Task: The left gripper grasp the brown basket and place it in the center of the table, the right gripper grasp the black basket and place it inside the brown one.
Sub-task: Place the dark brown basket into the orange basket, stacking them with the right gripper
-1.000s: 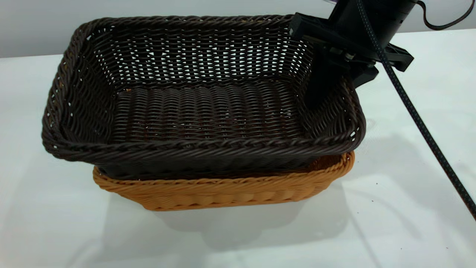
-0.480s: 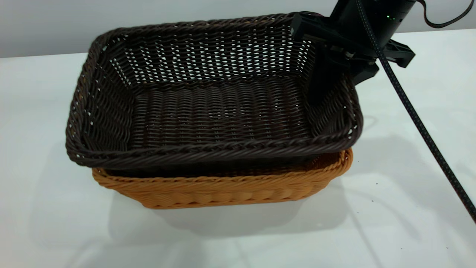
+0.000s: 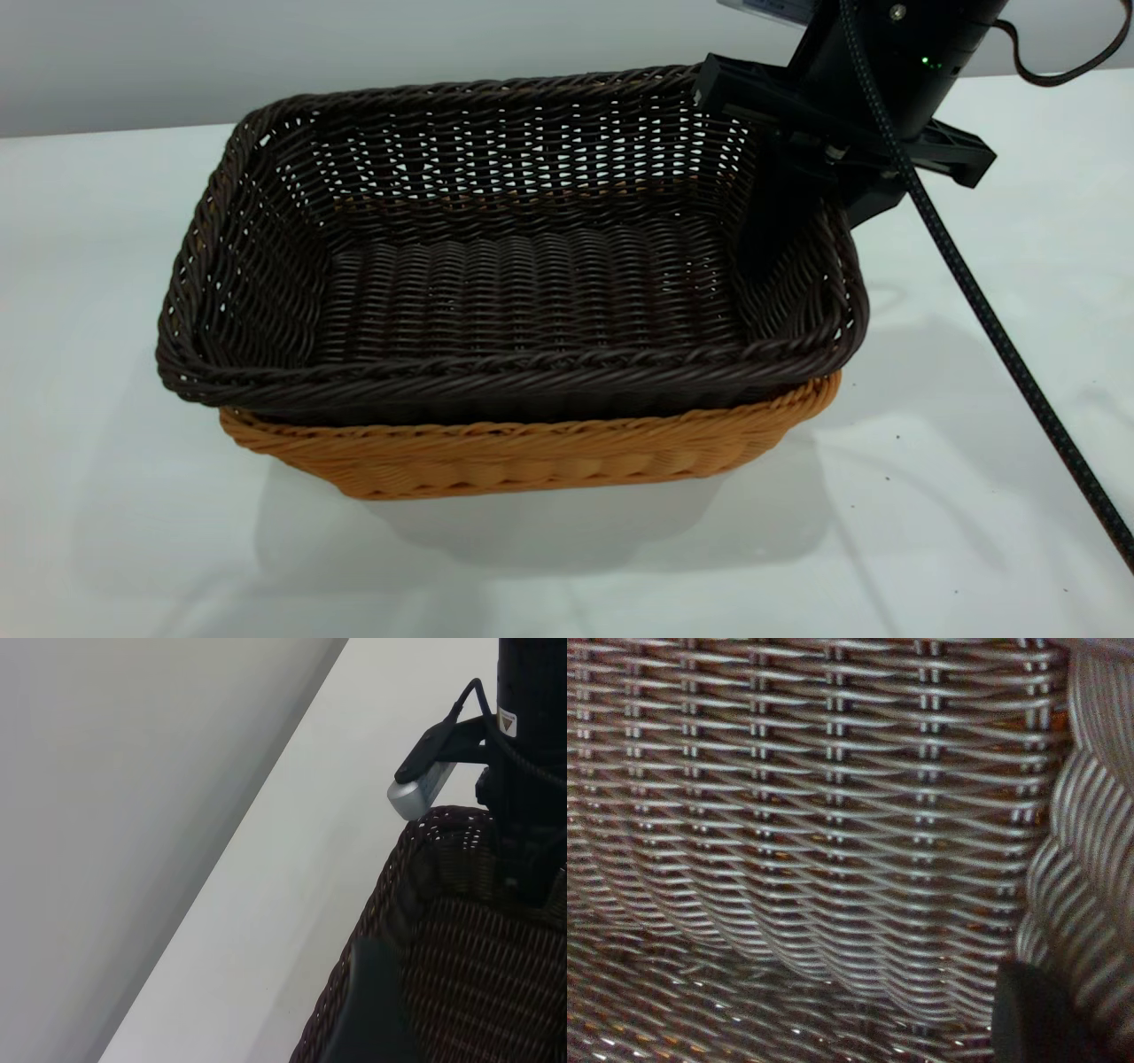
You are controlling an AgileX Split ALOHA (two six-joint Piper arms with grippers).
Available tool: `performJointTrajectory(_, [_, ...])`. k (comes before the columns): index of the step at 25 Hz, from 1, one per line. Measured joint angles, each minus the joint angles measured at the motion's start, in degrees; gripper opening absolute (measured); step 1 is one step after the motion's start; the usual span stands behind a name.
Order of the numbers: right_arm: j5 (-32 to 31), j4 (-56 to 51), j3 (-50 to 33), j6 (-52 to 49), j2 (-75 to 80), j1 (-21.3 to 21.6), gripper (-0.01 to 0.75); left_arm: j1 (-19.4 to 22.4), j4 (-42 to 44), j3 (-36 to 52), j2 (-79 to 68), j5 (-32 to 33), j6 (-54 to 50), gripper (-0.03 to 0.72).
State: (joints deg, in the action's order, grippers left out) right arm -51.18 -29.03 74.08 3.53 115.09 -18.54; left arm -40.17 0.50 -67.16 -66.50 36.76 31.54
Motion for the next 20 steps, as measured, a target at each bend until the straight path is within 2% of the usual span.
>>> performJointTrajectory(9, [1.3, 0.1, 0.0, 0.7, 0.1, 0.0, 0.119, 0.0, 0.0, 0.0, 0.0, 0.0, 0.0, 0.457])
performJointTrajectory(11, [1.0, 0.0, 0.0, 0.9, 0.1, 0.0, 0.143, 0.0, 0.0, 0.0, 0.0, 0.0, 0.0, 0.457])
performJointTrajectory(13, [0.2, -0.2, 0.0, 1.7, 0.1, 0.0, 0.201, 0.0, 0.0, 0.0, 0.0, 0.0, 0.0, 0.457])
performJointTrajectory(18, [-1.1, -0.3, 0.0, 2.4, 0.1, 0.0, 0.426, 0.0, 0.0, 0.0, 0.0, 0.0, 0.0, 0.454])
performJointTrajectory(20, [-1.4, 0.0, 0.1, 2.4, -0.3, 0.0, 0.491, 0.0, 0.0, 0.0, 0.0, 0.0, 0.0, 0.449])
